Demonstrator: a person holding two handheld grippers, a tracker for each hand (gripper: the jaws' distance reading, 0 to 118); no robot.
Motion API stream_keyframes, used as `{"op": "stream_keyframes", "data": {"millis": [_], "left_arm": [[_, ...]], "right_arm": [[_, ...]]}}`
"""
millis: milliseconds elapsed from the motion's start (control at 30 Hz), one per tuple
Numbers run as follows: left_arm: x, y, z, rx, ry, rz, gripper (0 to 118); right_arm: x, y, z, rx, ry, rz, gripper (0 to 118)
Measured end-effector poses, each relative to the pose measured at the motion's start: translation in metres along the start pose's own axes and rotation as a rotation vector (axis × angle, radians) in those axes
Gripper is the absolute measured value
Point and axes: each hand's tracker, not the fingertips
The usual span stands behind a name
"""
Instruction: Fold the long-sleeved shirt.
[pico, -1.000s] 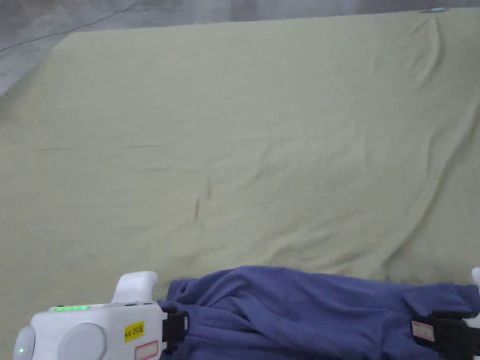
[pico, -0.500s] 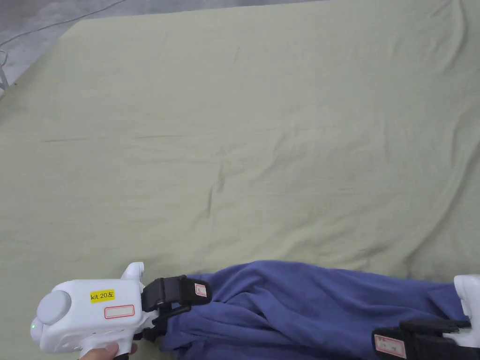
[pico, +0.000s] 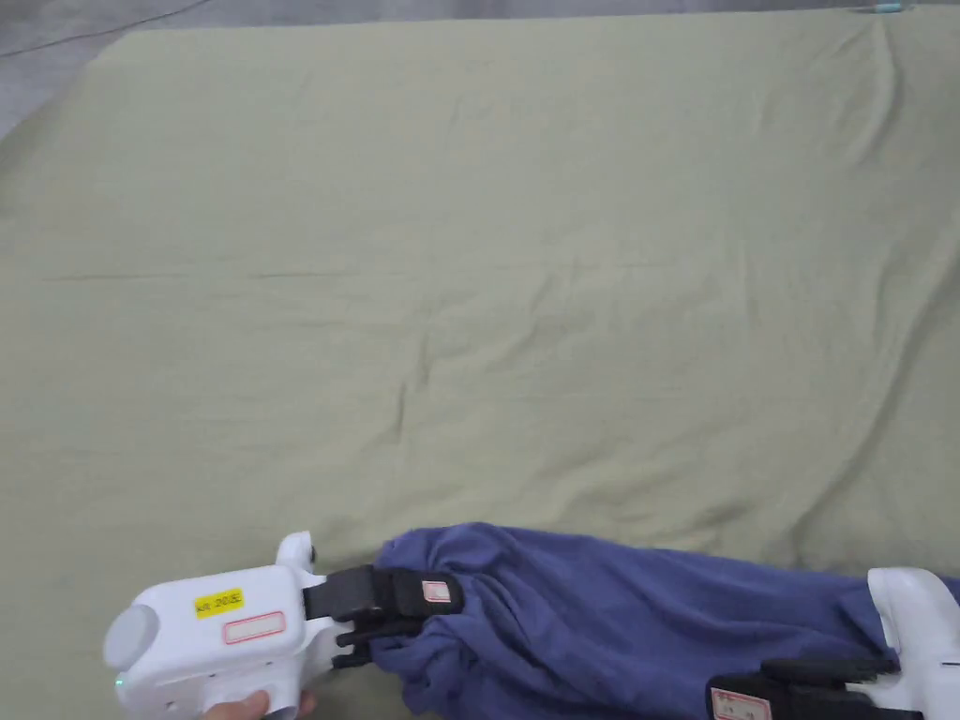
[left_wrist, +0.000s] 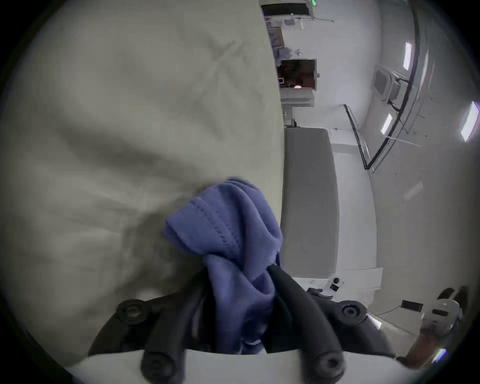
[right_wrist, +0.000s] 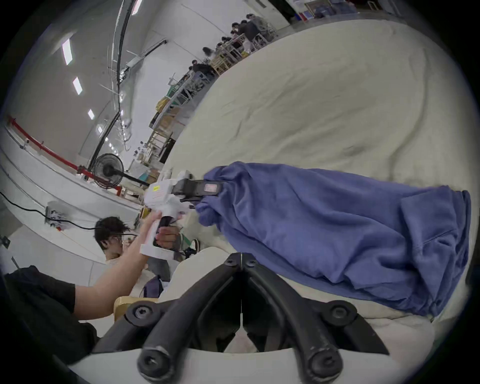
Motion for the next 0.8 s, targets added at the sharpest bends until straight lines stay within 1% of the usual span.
{"op": "stream_keyframes", "data": {"millis": [67, 100, 133, 200, 233, 267, 333, 467, 533, 600, 633, 700, 733, 800], "left_arm": [[0.010, 0.011, 0.035, 0.050, -0.024, -0.020, 6], [0.015, 0.016, 0.049, 0.074, -0.028, -0.031, 6], [0.036, 0.004, 0.056, 0.096, -0.020, -0.040, 6], [0.049, 0.009, 0.079, 0.116, 0.006, -0.068, 6], [0.055, 0.012, 0.092, 0.137, 0.037, -0.095, 6], [0.055, 0.031, 0.114, 0.161, 0.068, -0.106, 5], [0.058, 0.041, 0.138, 0.180, 0.129, -0.111, 5], [0.078, 0.046, 0.175, 0.268, 0.294, -0.106, 5], [0.090, 0.047, 0.186, 0.326, 0.435, -0.120, 5], [0.102, 0.041, 0.178, 0.351, 0.568, -0.131, 6], [0.109, 0.038, 0.168, 0.324, 0.614, -0.152, 6], [0.133, 0.025, 0.139, 0.272, 0.692, -0.243, 5], [0.152, 0.014, 0.116, 0.237, 0.729, -0.314, 5], [0.183, -0.002, 0.080, 0.174, 0.753, -0.410, 5]], "right_arm": [[-0.008, 0.001, 0.000, 0.025, -0.052, 0.012, 0], [-0.009, 0.002, 0.000, 0.034, -0.061, 0.016, 0], [-0.014, 0.003, -0.001, 0.044, -0.064, 0.020, 0], [-0.021, 0.005, -0.003, 0.058, -0.062, 0.019, 0], [-0.020, 0.007, -0.004, 0.065, -0.055, 0.017, 0], [-0.023, 0.008, -0.005, 0.068, -0.048, 0.016, 0], [-0.027, 0.009, -0.007, 0.069, -0.044, 0.014, 0], [-0.031, 0.011, -0.007, 0.064, -0.072, 0.019, 0], [-0.029, 0.011, -0.006, 0.064, -0.093, 0.020, 0], [-0.026, 0.009, -0.005, 0.064, -0.116, 0.010, 0], [-0.024, 0.008, -0.005, 0.057, -0.139, -0.004, 0], [-0.020, 0.007, -0.005, 0.047, -0.201, -0.028, 0], [-0.018, 0.007, -0.004, 0.041, -0.235, -0.038, 0], [-0.014, 0.007, 0.000, 0.034, -0.297, -0.060, 0]]}}
